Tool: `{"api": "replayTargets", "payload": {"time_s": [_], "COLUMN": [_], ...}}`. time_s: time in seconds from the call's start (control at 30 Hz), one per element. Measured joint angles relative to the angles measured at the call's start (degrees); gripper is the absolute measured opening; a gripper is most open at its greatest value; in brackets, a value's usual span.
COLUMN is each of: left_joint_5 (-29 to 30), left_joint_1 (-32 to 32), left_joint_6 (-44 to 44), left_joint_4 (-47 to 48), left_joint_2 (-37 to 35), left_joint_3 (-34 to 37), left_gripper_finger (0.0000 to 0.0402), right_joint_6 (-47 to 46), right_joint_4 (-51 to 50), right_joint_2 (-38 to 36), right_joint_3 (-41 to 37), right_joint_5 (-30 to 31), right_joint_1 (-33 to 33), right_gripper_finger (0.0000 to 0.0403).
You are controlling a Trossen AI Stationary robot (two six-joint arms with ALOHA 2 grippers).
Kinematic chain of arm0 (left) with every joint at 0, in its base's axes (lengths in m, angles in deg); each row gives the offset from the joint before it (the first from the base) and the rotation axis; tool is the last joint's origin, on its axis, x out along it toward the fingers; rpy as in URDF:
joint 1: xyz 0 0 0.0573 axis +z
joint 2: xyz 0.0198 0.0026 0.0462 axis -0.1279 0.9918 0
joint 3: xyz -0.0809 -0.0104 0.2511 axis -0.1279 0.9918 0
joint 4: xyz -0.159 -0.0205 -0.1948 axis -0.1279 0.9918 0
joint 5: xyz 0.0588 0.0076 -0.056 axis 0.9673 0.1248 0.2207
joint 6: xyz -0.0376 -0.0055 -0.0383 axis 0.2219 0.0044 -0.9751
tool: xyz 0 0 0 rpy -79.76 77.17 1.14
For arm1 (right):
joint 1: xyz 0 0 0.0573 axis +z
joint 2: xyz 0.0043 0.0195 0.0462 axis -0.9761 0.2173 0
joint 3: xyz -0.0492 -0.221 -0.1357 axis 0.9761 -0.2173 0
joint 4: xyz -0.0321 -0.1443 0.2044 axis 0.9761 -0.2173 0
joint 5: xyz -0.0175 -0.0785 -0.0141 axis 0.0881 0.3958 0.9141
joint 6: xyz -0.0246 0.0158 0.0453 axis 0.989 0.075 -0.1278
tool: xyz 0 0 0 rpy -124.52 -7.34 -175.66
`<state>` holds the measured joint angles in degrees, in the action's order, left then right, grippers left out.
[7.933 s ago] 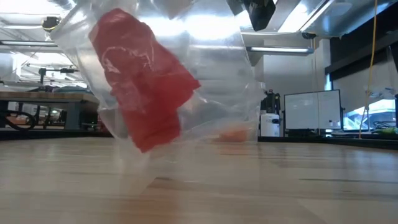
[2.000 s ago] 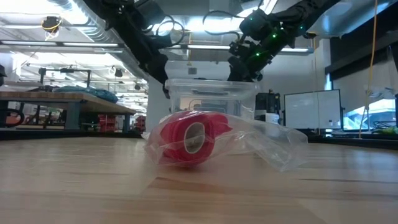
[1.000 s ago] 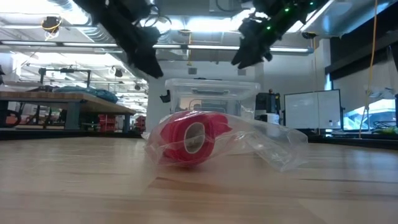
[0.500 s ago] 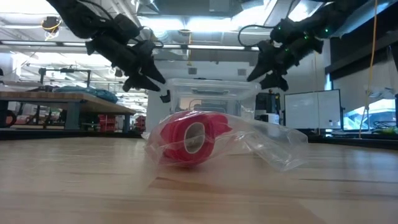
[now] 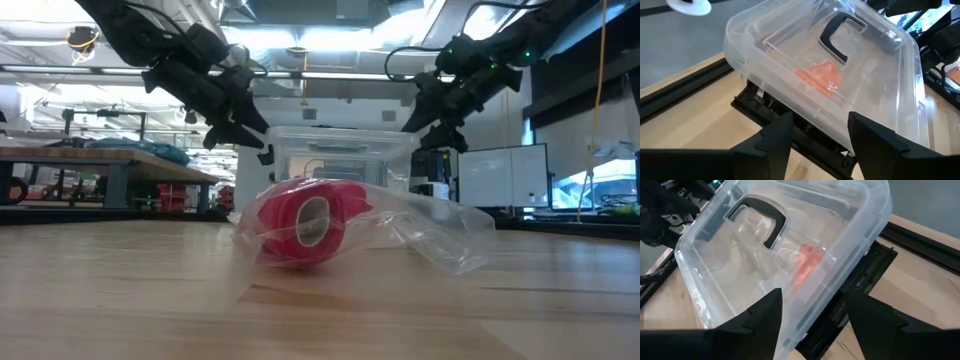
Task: Roll bandage
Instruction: Open the lid of the transparent container
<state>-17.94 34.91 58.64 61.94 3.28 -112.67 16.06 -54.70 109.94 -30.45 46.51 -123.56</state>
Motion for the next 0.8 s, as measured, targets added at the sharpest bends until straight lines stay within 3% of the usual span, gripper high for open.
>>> {"api": "replayTargets", "payload": {"time_s": [0.23, 0.5, 0.8], "left_joint_5": [0.02, 0.05, -0.61], "left_joint_1": [-0.28, -0.28, -1.22], "left_joint_6": [0.17, -1.09, -1.67], "left_joint_4": [-0.13, -0.58, -1.21], "left_joint_2": [0.14, 0.21, 0.27], "left_joint_3": [0.0, 0.0, 0.04], "left_gripper_finger": [0.0182, 0.0182, 0.0182], "right_joint_6": [-1.02, -0.99, -1.15], "right_joint_4": [0.35, 1.27, 1.5], "right_joint_2": [0.02, 0.02, -0.02], "right_joint_3": [0.02, 0.04, 0.04], "right_joint_5": [0.11, 4.94, 4.68], "right_joint_1": [0.63, 4.61, 5.2], "right_gripper_finger": [0.0221, 0.0221, 0.0221]}}
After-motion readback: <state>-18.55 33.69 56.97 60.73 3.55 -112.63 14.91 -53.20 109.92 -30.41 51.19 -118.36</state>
